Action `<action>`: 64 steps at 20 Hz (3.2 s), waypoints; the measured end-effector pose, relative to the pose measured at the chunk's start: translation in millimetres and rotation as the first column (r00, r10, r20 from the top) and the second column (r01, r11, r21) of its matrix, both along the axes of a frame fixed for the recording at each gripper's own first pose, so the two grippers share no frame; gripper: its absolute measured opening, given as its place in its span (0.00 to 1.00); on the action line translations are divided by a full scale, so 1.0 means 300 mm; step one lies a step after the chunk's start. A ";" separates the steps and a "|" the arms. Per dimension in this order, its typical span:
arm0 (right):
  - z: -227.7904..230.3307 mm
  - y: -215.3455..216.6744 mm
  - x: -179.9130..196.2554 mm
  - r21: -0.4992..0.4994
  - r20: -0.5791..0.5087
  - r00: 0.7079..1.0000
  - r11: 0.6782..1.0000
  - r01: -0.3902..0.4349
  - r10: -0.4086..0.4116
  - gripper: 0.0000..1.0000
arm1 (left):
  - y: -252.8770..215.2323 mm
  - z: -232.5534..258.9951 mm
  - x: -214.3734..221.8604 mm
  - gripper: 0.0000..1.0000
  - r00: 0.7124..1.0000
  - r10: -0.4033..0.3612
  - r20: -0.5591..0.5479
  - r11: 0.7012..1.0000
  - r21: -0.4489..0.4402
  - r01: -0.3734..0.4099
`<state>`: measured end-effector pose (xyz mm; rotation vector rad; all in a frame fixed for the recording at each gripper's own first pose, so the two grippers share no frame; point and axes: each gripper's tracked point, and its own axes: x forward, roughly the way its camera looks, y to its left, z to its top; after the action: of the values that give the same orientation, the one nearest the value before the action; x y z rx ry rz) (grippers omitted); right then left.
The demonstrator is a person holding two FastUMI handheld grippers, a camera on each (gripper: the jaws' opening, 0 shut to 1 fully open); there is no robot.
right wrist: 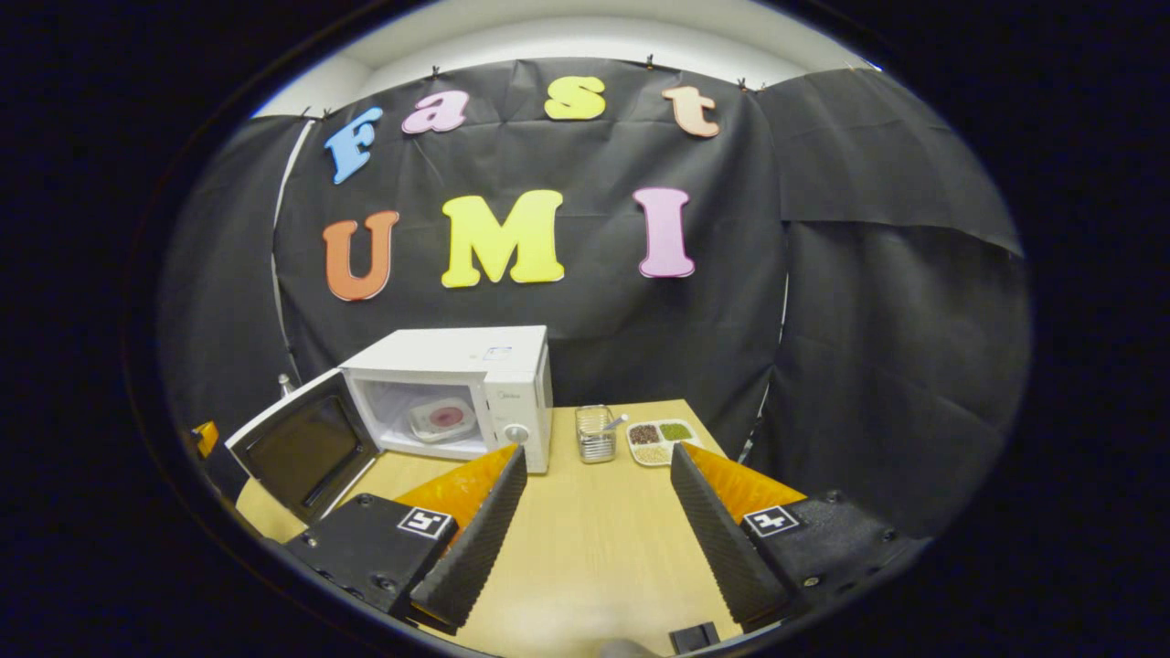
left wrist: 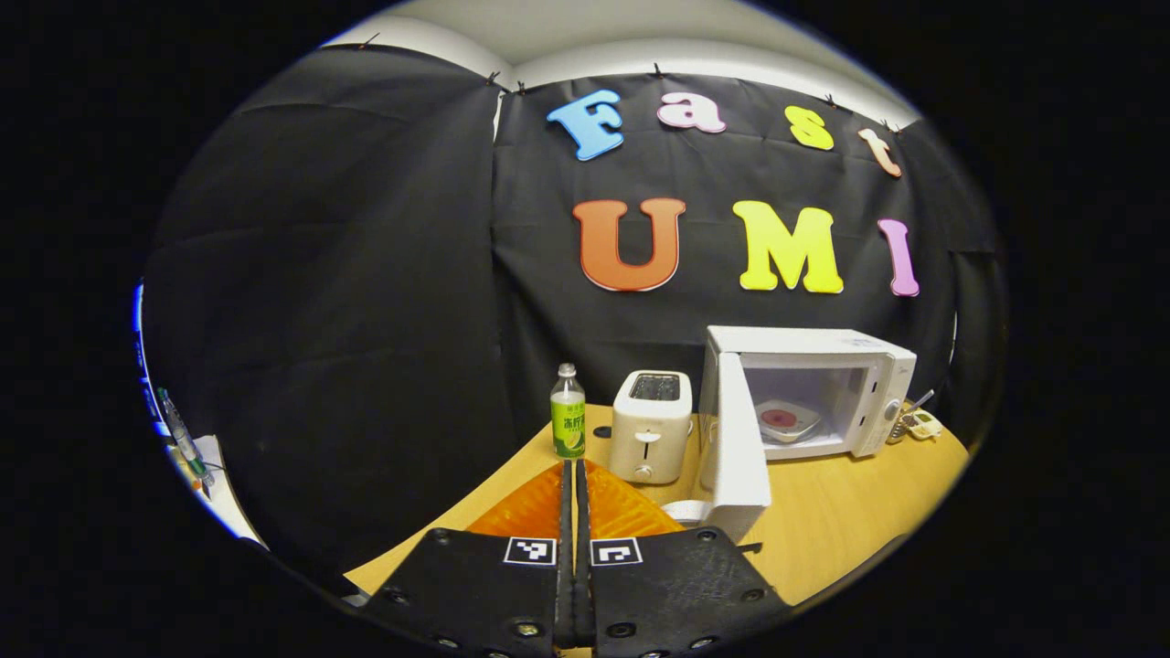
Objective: Open the microwave oven with the left hand, put the food in, and close the microwave oven.
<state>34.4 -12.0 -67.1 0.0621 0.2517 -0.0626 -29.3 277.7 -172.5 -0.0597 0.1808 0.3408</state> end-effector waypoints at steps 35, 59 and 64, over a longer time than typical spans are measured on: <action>0.003 -0.108 -0.039 0.001 -0.021 0.999 0.999 0.039 -0.039 0.92 | -0.831 -0.088 0.189 0.00 0.884 -0.464 -0.055 0.879 0.101 0.467; 0.009 -0.386 0.207 -0.040 -0.079 0.996 0.998 0.047 -0.050 0.92 | -1.305 -0.102 0.867 0.00 0.858 -0.509 -0.065 0.851 0.113 0.513; -0.013 -0.411 0.233 -0.033 -0.098 0.994 0.998 0.046 -0.049 0.92 | -1.334 -0.095 0.964 0.00 0.872 -0.487 -0.056 0.868 0.083 0.490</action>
<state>104.3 -135.2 -70.9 0.0343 0.3482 -0.1170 259.9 -122.4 -201.0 0.0862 0.2057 -0.1594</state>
